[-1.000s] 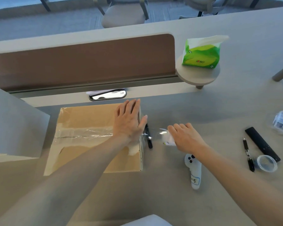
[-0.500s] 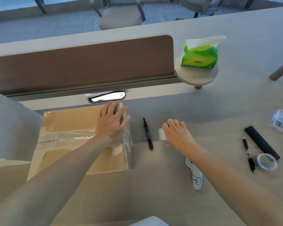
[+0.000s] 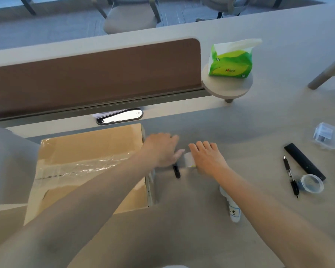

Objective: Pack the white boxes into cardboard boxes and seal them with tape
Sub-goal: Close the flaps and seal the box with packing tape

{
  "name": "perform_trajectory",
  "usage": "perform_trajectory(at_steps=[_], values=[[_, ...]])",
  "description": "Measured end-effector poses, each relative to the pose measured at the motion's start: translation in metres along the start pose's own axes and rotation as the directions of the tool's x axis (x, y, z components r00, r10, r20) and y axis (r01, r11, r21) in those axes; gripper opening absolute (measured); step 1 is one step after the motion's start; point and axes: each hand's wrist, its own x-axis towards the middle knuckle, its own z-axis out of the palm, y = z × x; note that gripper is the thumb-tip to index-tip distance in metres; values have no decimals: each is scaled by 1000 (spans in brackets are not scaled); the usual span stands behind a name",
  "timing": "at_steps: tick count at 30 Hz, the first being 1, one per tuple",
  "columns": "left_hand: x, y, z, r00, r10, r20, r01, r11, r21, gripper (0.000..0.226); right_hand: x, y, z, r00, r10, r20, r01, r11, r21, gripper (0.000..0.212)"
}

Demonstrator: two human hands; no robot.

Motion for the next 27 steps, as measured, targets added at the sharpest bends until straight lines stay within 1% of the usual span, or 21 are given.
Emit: perform_trajectory(at_steps=[1,2,3,5,6,7,8,10,11,12,13,15,16,18,19,22,23,26,27], values=[[10,14,-1,991,7,131,-3,999,-36,53,-2,-1,0,1000,19,3,-19,1000,7,46],[19,25,-2,975,9,223,1,999,-45,56,-4,-2,0,999,41,0,-41,999,14,47],[28,34,0,961,10,278,3,999,-47,58,-5,-3,1,997,71,-17,-70,997,30,48],[40,43,8,945,22,327,1,998,-70,56,-12,-3,13,984,159,-85,-150,984,96,62],[46,42,11,941,33,338,0,995,-96,52,-16,-5,17,969,216,-123,-197,969,147,68],[49,40,13,936,46,349,-1,992,-128,48,-23,-9,21,944,278,-178,-240,948,209,70],[51,38,14,931,62,360,-3,987,-162,45,-32,-14,22,908,350,-231,-286,920,267,65],[55,35,13,923,96,372,-13,975,-221,41,-51,-29,22,838,460,-294,-357,869,342,44],[57,35,12,918,116,379,-22,970,-242,38,-60,-38,24,834,469,-290,-358,860,363,33],[59,35,10,912,131,388,-28,965,-259,34,-66,-46,26,852,450,-266,-334,860,385,25],[61,35,10,905,137,402,-21,960,-280,31,-69,-54,29,877,422,-229,-303,857,417,23],[67,35,12,889,133,438,23,943,-333,24,-64,-66,36,916,375,-142,-266,833,485,31],[69,35,13,880,131,457,50,930,-364,23,-58,-70,38,928,355,-113,-259,833,489,33],[72,36,11,863,140,485,87,905,-416,24,-44,-80,37,948,312,-67,-251,857,449,26],[75,35,9,856,144,497,92,902,-421,23,-37,-86,36,951,305,-56,-254,870,423,24],[81,33,2,839,132,527,139,886,-442,20,-20,-99,36,941,338,-26,-308,884,352,38],[84,32,1,836,129,533,155,877,-456,20,-16,-102,36,935,355,-16,-330,883,333,40],[88,32,-3,840,124,529,158,876,-455,18,-9,-107,37,926,376,17,-362,876,318,29],[88,32,-3,836,122,534,164,875,-456,15,-9,-107,39,925,377,41,-369,871,324,28]])
